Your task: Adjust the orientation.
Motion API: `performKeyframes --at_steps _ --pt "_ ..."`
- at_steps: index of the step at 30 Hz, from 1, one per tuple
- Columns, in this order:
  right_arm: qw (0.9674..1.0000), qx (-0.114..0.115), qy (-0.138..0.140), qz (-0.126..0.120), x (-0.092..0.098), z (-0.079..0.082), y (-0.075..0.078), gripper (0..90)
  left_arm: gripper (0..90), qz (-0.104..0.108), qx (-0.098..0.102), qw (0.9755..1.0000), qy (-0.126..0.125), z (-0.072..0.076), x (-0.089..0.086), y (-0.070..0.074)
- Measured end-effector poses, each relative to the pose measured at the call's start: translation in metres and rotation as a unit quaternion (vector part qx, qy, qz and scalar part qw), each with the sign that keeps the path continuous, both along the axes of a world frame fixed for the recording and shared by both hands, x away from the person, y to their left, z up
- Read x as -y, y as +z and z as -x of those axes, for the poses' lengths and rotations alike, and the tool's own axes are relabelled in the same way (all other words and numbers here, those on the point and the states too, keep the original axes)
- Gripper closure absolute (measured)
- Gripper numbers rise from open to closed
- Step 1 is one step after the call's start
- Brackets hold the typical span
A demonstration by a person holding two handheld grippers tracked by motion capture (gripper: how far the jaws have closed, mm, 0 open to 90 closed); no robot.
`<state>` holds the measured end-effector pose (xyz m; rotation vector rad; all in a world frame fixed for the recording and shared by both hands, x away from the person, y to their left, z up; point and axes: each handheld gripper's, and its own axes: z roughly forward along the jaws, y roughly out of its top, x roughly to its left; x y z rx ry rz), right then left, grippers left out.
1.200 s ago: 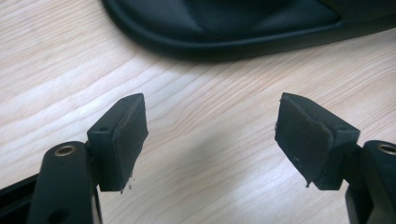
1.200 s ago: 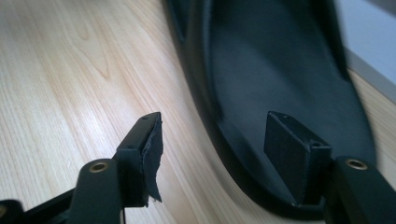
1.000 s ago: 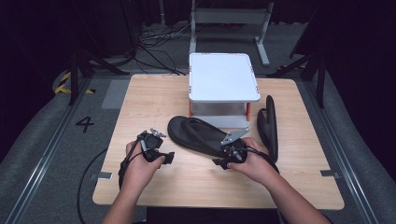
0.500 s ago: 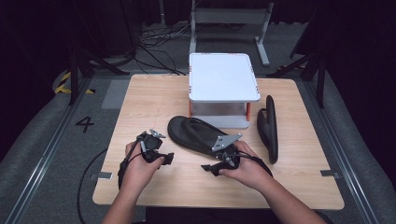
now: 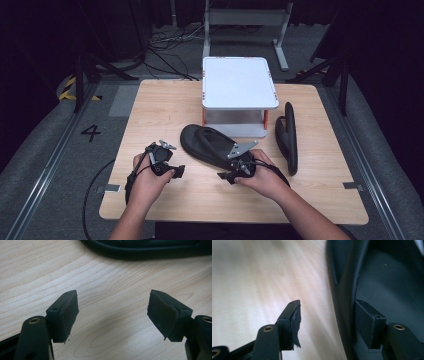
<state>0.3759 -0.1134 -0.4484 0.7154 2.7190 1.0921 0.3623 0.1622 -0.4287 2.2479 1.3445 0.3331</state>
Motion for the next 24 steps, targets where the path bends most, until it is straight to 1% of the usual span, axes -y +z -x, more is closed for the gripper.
performKeyframes --at_steps 2,4,6,9,10,11,12,13,15,16,17,18,19,20,21,22,23,24 --pt "0.9999 -0.012 0.002 0.001 -0.003 0.006 0.001 41.8 25.6 0.002 -0.001 1.0 -0.001 0.0 0.0 -0.001" --pt "0.9995 -0.031 0.007 0.0 -0.007 0.011 0.004 43.8 25.7 -0.001 0.0 1.0 -0.001 -0.001 -0.001 -0.001" --pt "0.9986 -0.05 0.02 -0.006 -0.013 0.018 0.005 43.4 25.6 0.001 -0.001 1.0 -0.001 -0.001 -0.001 0.0" --pt "0.9966 -0.065 0.049 -0.014 -0.026 0.031 0.005 40.6 25.6 0.0 -0.001 1.0 -0.003 -0.001 0.0 -0.001" --pt "0.996 -0.066 0.057 -0.016 -0.029 0.035 0.004 39.3 25.6 0.0 -0.001 1.0 -0.006 -0.002 0.0 -0.002" --pt "0.9955 -0.065 0.066 -0.016 -0.033 0.038 0.004 38.1 25.6 0.001 -0.007 0.9999 -0.009 -0.002 0.001 -0.002" --pt "0.9953 -0.063 0.073 -0.015 -0.034 0.04 0.003 37.4 25.6 -0.002 -0.007 0.9999 -0.014 -0.002 0.001 -0.003" --pt "0.9954 -0.06 0.073 -0.013 -0.034 0.04 0.004 39.1 25.7 -0.003 -0.008 0.9999 -0.014 -0.002 0.002 -0.004" --pt "0.996 -0.057 0.065 -0.022 -0.027 0.038 0.008 39.4 26.2 -0.006 -0.008 0.9998 -0.016 -0.004 0.003 -0.005" --pt "0.996 -0.057 0.065 -0.022 -0.027 0.038 0.008 39.4 27.7 -0.006 -0.008 0.9998 -0.016 -0.004 0.003 -0.005" --pt "0.9965 -0.051 0.06 -0.027 -0.022 0.037 0.012 40.8 27.7 -0.013 -0.009 0.9997 -0.019 -0.005 0.002 -0.005" --pt "0.997 -0.045 0.05 -0.037 -0.014 0.035 0.018 44.1 31.4 -0.017 -0.009 0.9996 -0.021 -0.005 0.002 -0.006" --pt "0.9975 -0.043 0.039 -0.041 -0.007 0.032 0.022 47.4 34.9 -0.023 -0.009 0.9994 -0.026 -0.007 0.002 -0.006" --pt "0.9984 -0.036 0.026 -0.036 0.003 0.028 0.027 53.5 39.1 -0.023 -0.01 0.9993 -0.026 -0.007 0.003 -0.007" --pt "0.9992 -0.024 0.017 -0.025 0.009 0.025 0.028 57.8 42.9 -0.025 -0.012 0.9991 -0.033 -0.008 0.004 -0.008" --pt "0.9999 -0.01 0.001 -0.008 0.017 0.022 0.029 62.8 47.8 -0.026 -0.016 0.9989 -0.037 -0.009 0.005 -0.009" --pt "0.9998 0.005 -0.016 0.012 0.024 0.018 0.029 68.1 53.3 -0.027 -0.019 0.9986 -0.042 -0.011 0.006 -0.01" --pt "0.9989 0.014 -0.029 0.034 0.031 0.015 0.028 72.2 57.2 -0.026 -0.025 0.9982 -0.049 -0.013 0.009 -0.011"
